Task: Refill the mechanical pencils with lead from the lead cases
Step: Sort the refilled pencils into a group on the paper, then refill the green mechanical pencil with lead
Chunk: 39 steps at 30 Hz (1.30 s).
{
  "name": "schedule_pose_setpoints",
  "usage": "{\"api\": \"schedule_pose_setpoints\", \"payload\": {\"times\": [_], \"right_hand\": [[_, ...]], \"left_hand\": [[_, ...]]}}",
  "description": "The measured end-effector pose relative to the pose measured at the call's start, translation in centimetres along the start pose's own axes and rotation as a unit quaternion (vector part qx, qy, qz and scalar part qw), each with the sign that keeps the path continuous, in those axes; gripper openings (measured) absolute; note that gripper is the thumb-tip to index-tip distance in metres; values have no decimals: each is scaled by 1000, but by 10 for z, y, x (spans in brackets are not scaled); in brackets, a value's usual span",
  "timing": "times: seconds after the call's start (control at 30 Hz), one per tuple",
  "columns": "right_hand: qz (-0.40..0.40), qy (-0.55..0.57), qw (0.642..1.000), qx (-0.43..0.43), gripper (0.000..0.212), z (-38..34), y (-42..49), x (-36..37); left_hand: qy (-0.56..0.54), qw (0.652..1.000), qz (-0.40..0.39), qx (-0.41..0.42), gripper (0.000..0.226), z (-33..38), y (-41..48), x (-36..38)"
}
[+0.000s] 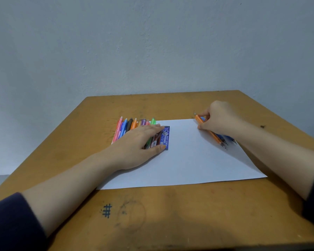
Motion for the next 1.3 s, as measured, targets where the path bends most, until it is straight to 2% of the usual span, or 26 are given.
{"api": "schedule_pose_setpoints", "payload": {"times": [0.37,0.53,0.7,0.87,1.0,1.3], "right_hand": [[11,-6,1000,-16,33,2,3,1],[37,45,997,-47,28,-1,0,2],[39,64,987,-140,27,-21,-15,7],[4,76,967,-245,30,-44,-34,18],[-69,64,947,-308,40,-53,-44,30],[-136,26,939,-314,49,-54,-45,38]], "left_hand": [[-22,1000,14,-6,58,-2,1,1],[-8,996,92,-17,48,-7,4,0],[21,985,160,-59,31,-16,5,-5],[38,978,189,-82,8,-15,4,-9],[63,973,195,-103,16,-15,4,-9],[114,962,213,-126,22,-8,7,-5]]}}
Point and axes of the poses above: each hand's wrist, its own y-axis towards the middle knuckle, its own x-axis out of the palm, z = x × y, the point moved 2 cm from there along y, towards the middle knuckle, and after that the axes turned 4 degrees about y, right-handed, at the moved point
